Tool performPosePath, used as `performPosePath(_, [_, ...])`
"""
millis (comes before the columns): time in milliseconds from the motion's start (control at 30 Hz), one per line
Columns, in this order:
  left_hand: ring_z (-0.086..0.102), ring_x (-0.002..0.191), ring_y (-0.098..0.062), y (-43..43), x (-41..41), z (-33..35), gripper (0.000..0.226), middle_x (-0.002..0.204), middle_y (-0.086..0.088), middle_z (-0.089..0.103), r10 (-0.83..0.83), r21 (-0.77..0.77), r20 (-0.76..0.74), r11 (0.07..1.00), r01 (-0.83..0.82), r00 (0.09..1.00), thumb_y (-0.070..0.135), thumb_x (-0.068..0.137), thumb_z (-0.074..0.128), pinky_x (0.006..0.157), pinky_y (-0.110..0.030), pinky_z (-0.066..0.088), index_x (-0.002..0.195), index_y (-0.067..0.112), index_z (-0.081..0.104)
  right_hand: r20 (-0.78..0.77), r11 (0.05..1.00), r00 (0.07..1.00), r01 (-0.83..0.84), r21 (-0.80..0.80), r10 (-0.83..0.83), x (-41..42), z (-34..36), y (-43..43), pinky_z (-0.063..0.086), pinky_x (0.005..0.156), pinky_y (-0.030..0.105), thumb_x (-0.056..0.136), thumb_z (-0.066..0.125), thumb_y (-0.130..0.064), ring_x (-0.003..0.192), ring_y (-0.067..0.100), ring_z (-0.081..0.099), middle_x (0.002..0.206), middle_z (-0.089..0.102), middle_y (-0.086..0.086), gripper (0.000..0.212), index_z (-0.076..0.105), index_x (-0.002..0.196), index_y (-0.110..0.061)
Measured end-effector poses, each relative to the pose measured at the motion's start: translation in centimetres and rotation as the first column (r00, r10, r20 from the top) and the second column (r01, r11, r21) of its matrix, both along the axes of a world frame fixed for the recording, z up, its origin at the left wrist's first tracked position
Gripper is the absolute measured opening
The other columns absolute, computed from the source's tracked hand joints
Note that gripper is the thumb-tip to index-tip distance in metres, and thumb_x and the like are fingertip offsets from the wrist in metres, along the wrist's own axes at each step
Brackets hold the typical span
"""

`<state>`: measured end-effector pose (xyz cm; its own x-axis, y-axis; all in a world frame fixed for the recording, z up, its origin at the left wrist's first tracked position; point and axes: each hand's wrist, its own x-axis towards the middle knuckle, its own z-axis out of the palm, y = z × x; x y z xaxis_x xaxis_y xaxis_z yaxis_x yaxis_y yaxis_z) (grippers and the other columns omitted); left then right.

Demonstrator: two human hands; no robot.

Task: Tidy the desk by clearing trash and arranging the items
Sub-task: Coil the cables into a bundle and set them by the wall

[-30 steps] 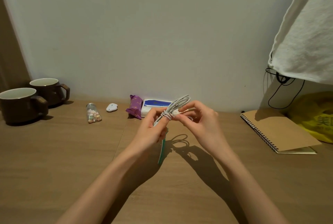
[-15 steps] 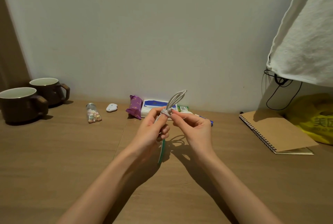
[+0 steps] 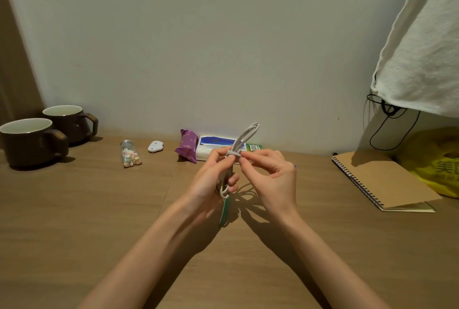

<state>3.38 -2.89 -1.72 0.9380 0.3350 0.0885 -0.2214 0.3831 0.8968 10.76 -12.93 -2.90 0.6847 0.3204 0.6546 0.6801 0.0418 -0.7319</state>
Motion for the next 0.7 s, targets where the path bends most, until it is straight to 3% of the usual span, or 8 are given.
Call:
performPosePath(200, [0.044, 0.051, -0.008, 0.0, 0.1, -0.3, 0.024, 0.073, -0.005, 0.049, -0.064, 0.012, -0.018, 0.998, 0.064, 0.998, 0.017, 0.098, 0.041, 0.044, -0.018, 0.037, 0.119, 0.007, 0.047, -0.008, 0.996, 1.0, 0.029, -0.085, -0.03, 0.6, 0.0, -0.2, 0.052, 0.079, 0.031, 0.08, 0.072, -0.014, 0.095, 0.012, 0.055, 0.091, 0.067, -0.004, 0.018, 0.075, 0.097, -0.02])
performPosePath(300, [0.044, 0.051, -0.008, 0.2, 0.0, -0.3, 0.021, 0.082, -0.007, 0.053, -0.081, -0.004, -0.019, 0.997, 0.08, 0.997, 0.016, 0.097, 0.041, 0.043, -0.018, 0.038, 0.115, 0.007, 0.048, -0.101, 0.982, 0.989, -0.125, -0.139, 0.112, 1.4, 0.7, -0.5, 0.054, 0.083, 0.038, 0.083, 0.069, -0.016, 0.101, 0.021, 0.058, 0.095, 0.066, 0.0, 0.014, 0.076, 0.095, -0.021])
performPosePath(400, [0.043, 0.05, -0.008, 0.2, 0.0, -0.4, 0.019, 0.085, -0.008, 0.05, -0.112, -0.037, -0.015, 0.993, 0.112, 0.994, 0.016, 0.096, 0.043, 0.042, -0.017, 0.037, 0.112, 0.009, 0.049, -0.227, 0.936, 0.94, -0.299, -0.187, 0.255, 1.6, 1.4, -1.0, 0.05, 0.083, 0.025, 0.091, 0.061, -0.011, 0.101, 0.018, 0.059, 0.104, 0.063, 0.007, 0.013, 0.069, 0.091, -0.021])
performPosePath(467, [0.042, 0.049, -0.008, 0.1, 0.1, -0.5, 0.017, 0.08, -0.006, 0.046, -0.12, -0.063, -0.015, 0.991, 0.119, 0.993, 0.016, 0.096, 0.043, 0.041, -0.017, 0.037, 0.111, 0.01, 0.048, -0.304, 0.911, 0.908, -0.358, -0.204, 0.289, 1.3, 1.4, -1.1, 0.046, 0.081, 0.017, 0.094, 0.054, -0.011, 0.096, 0.009, 0.056, 0.102, 0.061, 0.003, 0.014, 0.061, 0.092, -0.023])
performPosePath(533, [0.042, 0.048, -0.008, 0.1, 0.1, -0.5, 0.016, 0.077, -0.005, 0.045, -0.123, -0.084, -0.013, 0.989, 0.121, 0.992, 0.015, 0.096, 0.043, 0.04, -0.017, 0.036, 0.11, 0.01, 0.047, -0.413, 0.894, 0.851, -0.419, -0.158, 0.326, 1.4, 1.1, -0.9, 0.045, 0.085, 0.021, 0.096, 0.051, -0.011, 0.097, 0.01, 0.057, 0.098, 0.061, -0.001, 0.014, 0.06, 0.094, -0.022])
performPosePath(633, [0.042, 0.048, -0.008, 0.4, 0.2, -0.5, 0.017, 0.075, -0.005, 0.045, -0.115, -0.105, -0.023, 0.988, 0.112, 0.993, 0.014, 0.096, 0.043, 0.04, -0.017, 0.036, 0.112, 0.009, 0.046, -0.531, 0.88, 0.766, -0.468, -0.077, 0.361, 1.5, 0.6, -0.4, 0.046, 0.097, 0.04, 0.096, 0.052, -0.015, 0.109, 0.025, 0.058, 0.103, 0.064, 0.001, 0.014, 0.062, 0.098, -0.023])
performPosePath(700, [0.042, 0.048, -0.008, 0.6, 0.3, -0.6, 0.016, 0.075, -0.005, 0.045, -0.089, -0.095, -0.04, 0.992, 0.085, 0.995, 0.015, 0.097, 0.042, 0.04, -0.017, 0.036, 0.111, 0.01, 0.046, -0.535, 0.898, 0.779, -0.432, -0.08, 0.327, 1.1, 0.5, -0.1, 0.05, 0.093, 0.034, 0.095, 0.054, -0.018, 0.109, 0.02, 0.06, 0.106, 0.066, 0.0, 0.013, 0.063, 0.103, -0.024])
